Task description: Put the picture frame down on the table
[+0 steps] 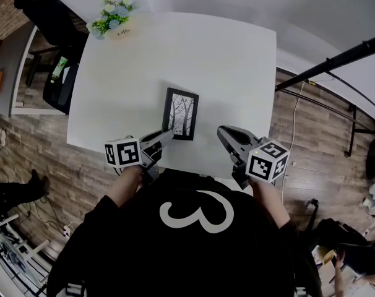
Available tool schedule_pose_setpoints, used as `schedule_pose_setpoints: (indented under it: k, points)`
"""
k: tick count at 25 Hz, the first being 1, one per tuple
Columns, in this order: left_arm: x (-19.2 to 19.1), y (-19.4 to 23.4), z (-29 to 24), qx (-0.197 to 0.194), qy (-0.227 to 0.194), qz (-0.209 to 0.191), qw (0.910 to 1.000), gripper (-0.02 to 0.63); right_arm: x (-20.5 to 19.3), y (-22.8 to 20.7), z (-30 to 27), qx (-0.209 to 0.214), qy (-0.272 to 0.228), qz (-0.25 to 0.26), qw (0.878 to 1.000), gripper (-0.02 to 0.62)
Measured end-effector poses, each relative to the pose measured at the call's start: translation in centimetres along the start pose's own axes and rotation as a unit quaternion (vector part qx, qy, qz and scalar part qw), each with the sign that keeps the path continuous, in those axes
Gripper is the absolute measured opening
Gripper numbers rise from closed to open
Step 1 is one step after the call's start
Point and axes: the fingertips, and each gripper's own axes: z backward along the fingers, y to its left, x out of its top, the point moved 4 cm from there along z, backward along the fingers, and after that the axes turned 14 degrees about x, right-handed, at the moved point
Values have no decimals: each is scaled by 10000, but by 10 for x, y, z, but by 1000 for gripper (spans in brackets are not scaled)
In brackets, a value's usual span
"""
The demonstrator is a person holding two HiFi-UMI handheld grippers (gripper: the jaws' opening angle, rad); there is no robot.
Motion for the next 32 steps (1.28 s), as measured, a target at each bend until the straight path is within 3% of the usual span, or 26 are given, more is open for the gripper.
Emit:
schedule_pose_setpoints:
  k: [10, 24, 32]
  points:
    - [-4, 10, -7, 30, 94, 323, 9994, 83, -3, -10, -1, -17, 31, -119, 9999, 23]
    - [-8, 15, -11, 397, 127, 112, 9991, 106, -10, -14, 5, -20, 5, -213, 9998, 23]
    - [-12, 15, -14, 670, 156, -83, 9976, 194, -12, -10, 13, -78, 13, -223, 9997, 23]
